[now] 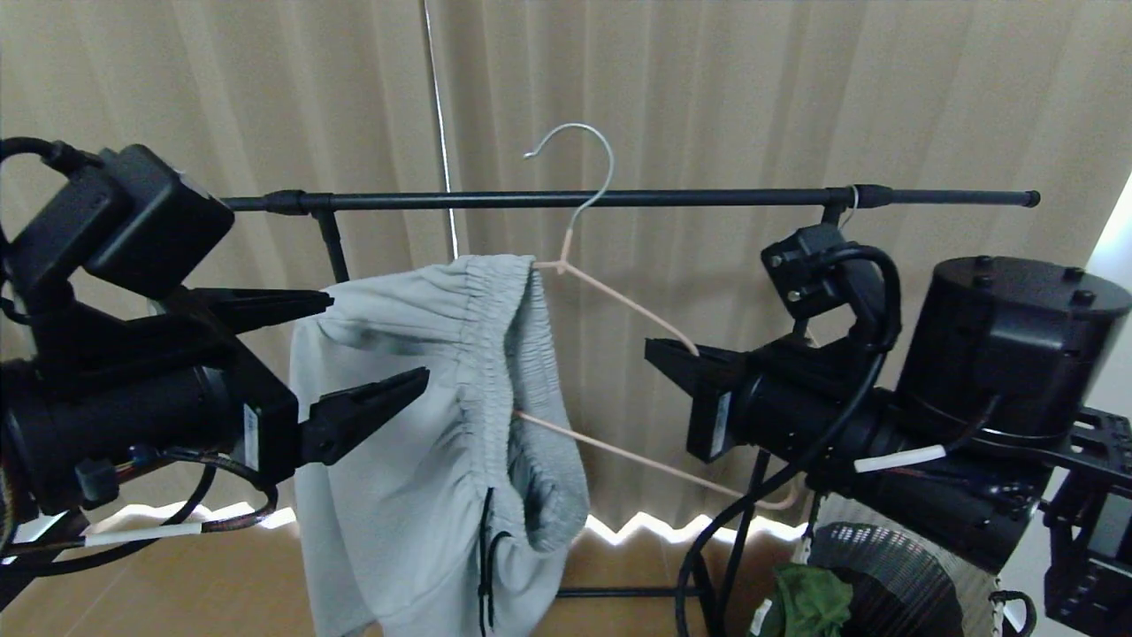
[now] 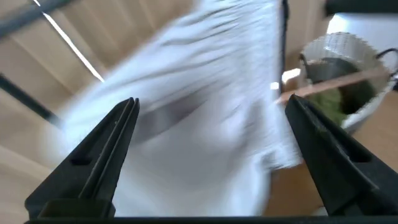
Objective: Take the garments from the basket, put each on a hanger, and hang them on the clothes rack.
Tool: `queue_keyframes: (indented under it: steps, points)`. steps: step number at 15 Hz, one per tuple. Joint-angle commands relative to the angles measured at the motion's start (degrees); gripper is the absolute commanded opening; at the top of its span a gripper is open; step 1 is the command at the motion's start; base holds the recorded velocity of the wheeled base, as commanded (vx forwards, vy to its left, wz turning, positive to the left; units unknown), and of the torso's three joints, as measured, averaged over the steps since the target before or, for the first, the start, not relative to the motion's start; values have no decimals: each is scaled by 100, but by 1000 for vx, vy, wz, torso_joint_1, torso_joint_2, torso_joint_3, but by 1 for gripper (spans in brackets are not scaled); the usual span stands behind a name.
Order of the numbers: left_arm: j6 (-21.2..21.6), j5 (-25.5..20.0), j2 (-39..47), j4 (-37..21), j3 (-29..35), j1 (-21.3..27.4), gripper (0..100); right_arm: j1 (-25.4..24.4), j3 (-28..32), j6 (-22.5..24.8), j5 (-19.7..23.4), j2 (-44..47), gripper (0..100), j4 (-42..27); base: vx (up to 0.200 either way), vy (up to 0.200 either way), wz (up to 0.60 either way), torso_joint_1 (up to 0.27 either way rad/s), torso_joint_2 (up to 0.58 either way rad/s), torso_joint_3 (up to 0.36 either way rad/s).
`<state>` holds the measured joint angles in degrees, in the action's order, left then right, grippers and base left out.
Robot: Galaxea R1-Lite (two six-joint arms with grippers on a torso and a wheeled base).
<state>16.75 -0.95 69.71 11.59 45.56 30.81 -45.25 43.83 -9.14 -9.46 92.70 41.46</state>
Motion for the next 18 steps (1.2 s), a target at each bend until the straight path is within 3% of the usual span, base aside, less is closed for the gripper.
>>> queue_keyframes:
  steps: [1,6,8,13,18]
  points:
    - [390,-204,-80,10,147,-163,100,447,-304,238,243,-516,0,-15,0,0,0,0,0,0]
    - [1744,-1118,474,-26,718,-435,100,605,-471,387,955,-621,0,-6,0,0,0,0,0,0]
    - [1893,-1408,746,-8,744,-435,100,605,-480,466,1148,-569,0,38,0,0,0,0,0,0]
    - [2236,-1417,1107,10,858,-497,100,570,-480,545,1526,-569,0,55,0,0,0,0,0,0]
    - [2236,-1425,1063,10,850,-453,100,491,-480,659,1834,-586,0,64,0,0,0,0,0,0]
